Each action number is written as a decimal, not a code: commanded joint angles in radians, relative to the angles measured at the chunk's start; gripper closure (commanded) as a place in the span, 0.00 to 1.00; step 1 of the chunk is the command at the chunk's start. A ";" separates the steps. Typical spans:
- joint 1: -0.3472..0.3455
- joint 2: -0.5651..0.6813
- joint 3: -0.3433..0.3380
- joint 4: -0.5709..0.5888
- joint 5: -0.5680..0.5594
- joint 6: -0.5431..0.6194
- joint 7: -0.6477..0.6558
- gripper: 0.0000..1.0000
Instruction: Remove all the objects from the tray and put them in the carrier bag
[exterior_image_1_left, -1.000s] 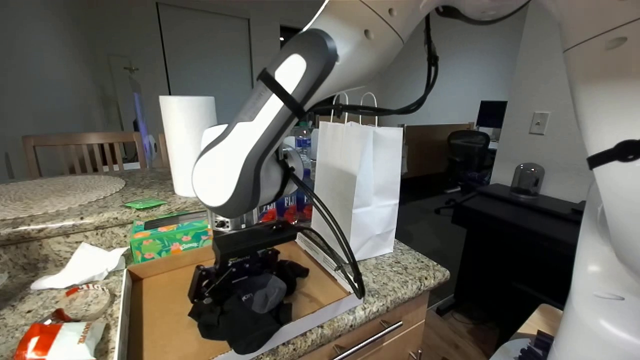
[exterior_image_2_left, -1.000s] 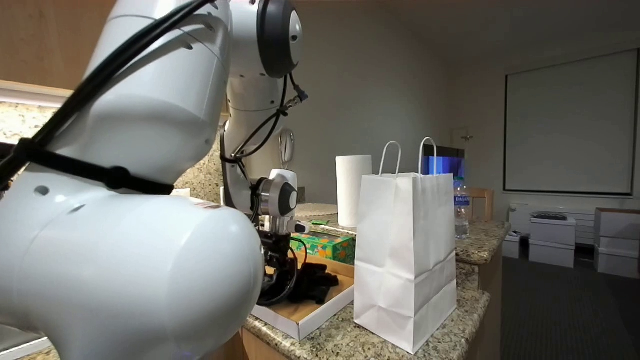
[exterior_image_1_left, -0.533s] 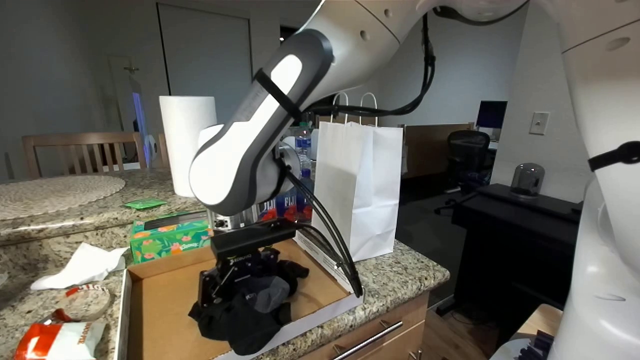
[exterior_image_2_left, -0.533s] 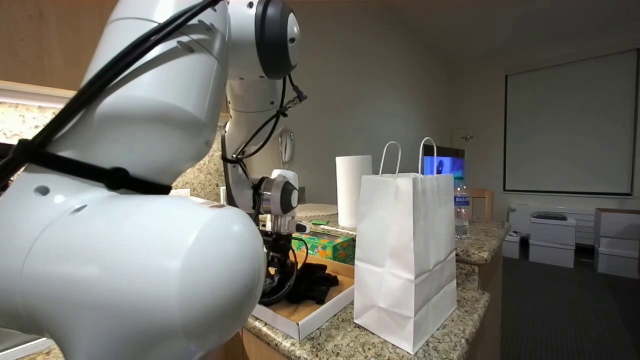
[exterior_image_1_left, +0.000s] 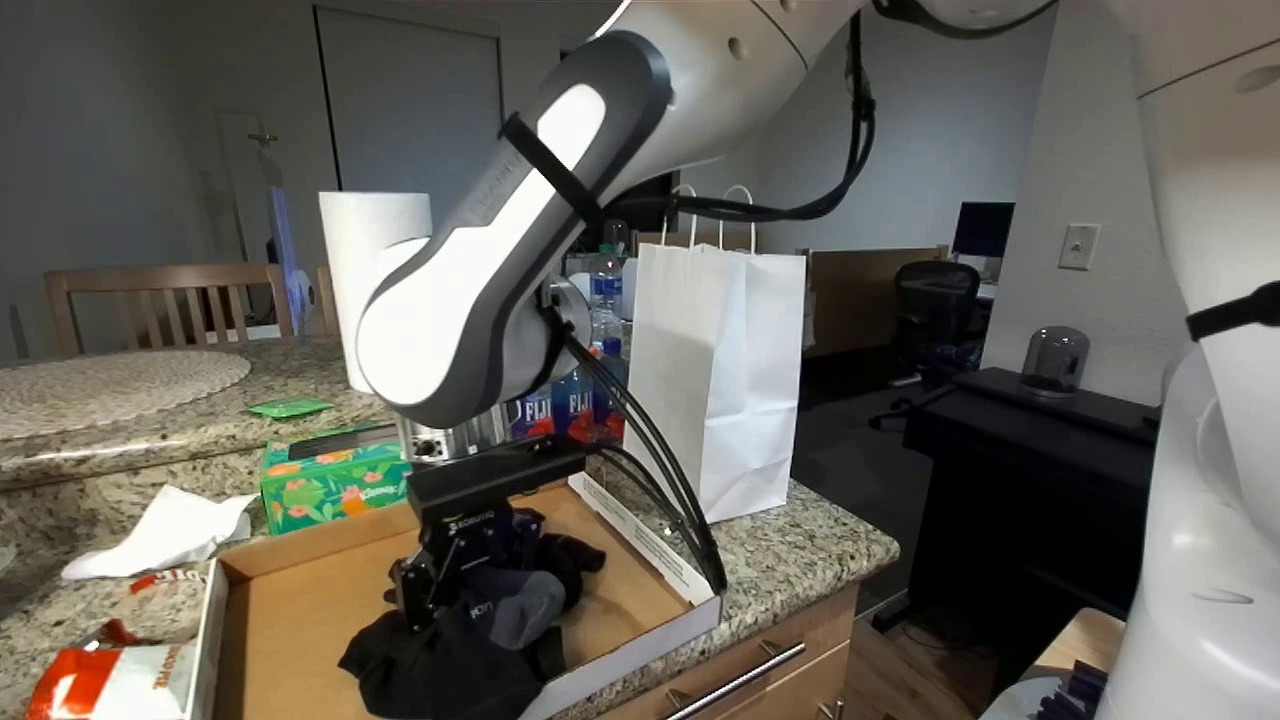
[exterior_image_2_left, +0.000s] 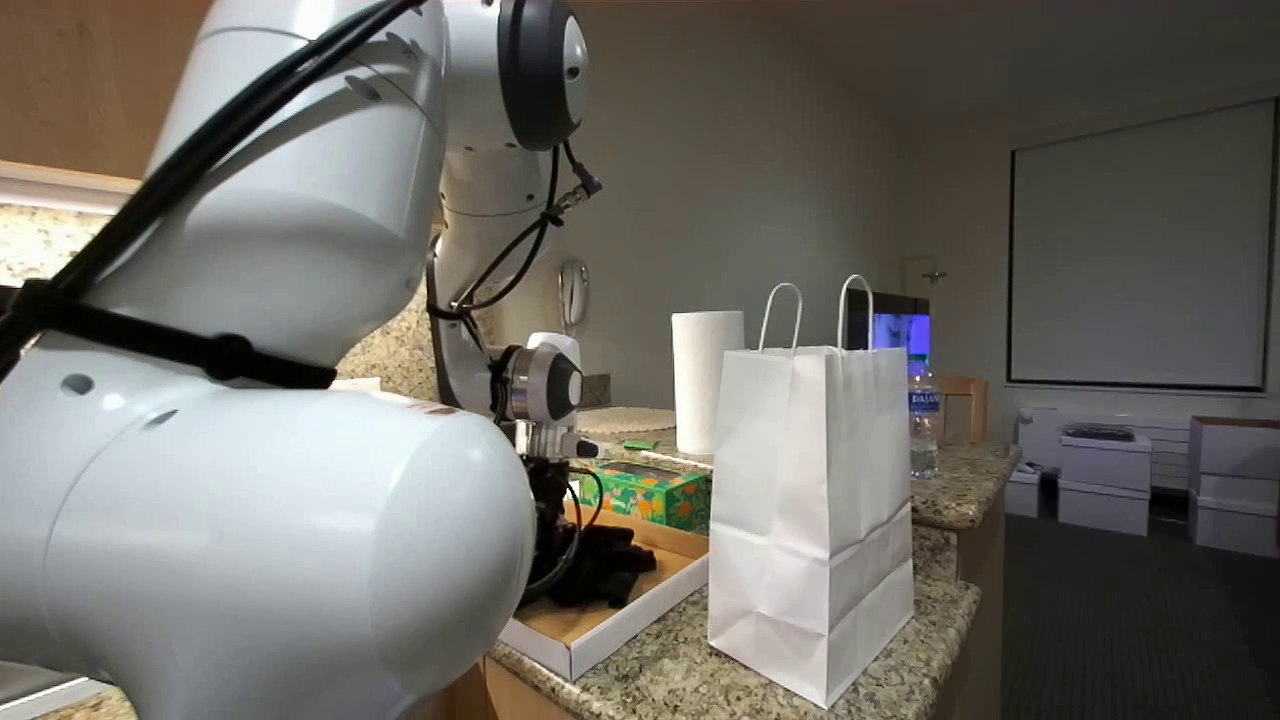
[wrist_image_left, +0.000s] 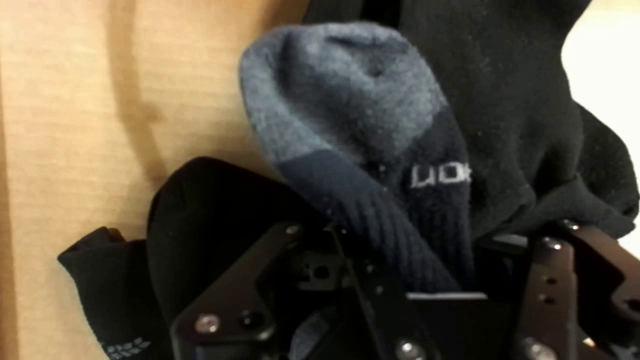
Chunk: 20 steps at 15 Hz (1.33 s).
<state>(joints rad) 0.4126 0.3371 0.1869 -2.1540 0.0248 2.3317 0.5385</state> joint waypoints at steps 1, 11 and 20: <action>0.012 -0.066 0.000 -0.053 -0.022 -0.002 0.057 0.68; 0.001 -0.054 0.021 -0.023 -0.008 -0.029 0.036 0.90; -0.014 -0.113 -0.002 -0.020 -0.048 -0.048 0.042 0.90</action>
<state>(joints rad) 0.4181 0.2772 0.1856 -2.1615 0.0006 2.3165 0.5746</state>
